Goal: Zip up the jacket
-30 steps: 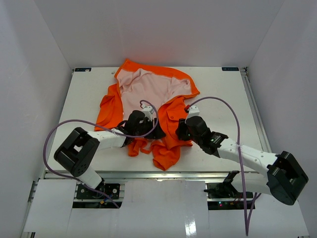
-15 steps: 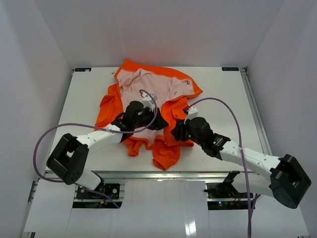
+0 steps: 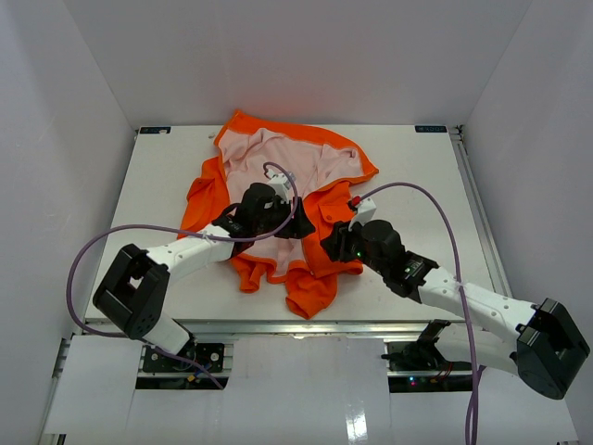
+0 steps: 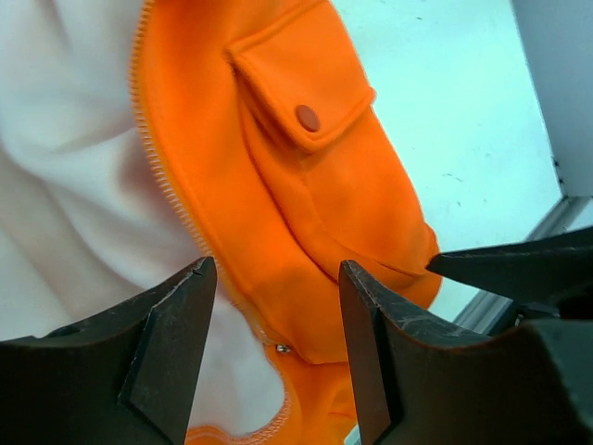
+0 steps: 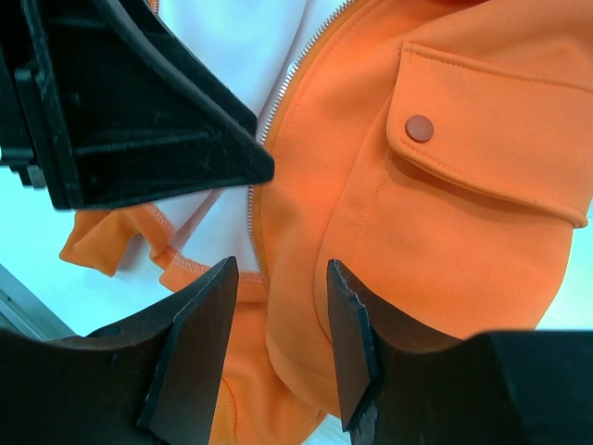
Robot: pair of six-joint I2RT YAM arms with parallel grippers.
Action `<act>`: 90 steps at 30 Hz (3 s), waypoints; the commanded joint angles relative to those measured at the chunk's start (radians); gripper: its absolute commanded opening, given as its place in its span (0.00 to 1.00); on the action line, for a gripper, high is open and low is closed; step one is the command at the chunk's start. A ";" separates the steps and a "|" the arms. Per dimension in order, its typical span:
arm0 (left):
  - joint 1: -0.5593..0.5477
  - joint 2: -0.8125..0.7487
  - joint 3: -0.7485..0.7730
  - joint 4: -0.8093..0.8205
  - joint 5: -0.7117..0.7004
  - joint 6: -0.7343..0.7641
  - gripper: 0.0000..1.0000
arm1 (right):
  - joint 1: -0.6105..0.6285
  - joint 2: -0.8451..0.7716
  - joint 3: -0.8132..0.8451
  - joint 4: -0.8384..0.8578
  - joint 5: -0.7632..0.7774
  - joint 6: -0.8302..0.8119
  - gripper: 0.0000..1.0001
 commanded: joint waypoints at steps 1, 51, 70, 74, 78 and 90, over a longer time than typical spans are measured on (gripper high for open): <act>0.001 -0.015 0.019 -0.041 -0.146 -0.021 0.66 | 0.007 -0.015 -0.009 0.046 0.013 -0.003 0.50; 0.019 -0.012 0.147 0.079 0.227 -0.110 0.00 | 0.005 0.077 -0.022 0.148 -0.165 -0.173 0.63; 0.019 -0.103 0.092 0.113 0.267 -0.135 0.00 | 0.053 0.078 -0.048 0.269 0.006 -0.148 0.63; 0.020 -0.116 0.078 0.135 0.301 -0.143 0.00 | 0.049 0.104 -0.036 0.266 0.036 -0.155 0.62; 0.020 -0.112 0.064 0.160 0.328 -0.155 0.00 | 0.047 0.094 -0.038 0.300 -0.002 -0.183 0.55; 0.026 -0.088 0.053 0.242 0.386 -0.214 0.00 | 0.004 0.093 -0.053 0.405 -0.139 -0.186 0.19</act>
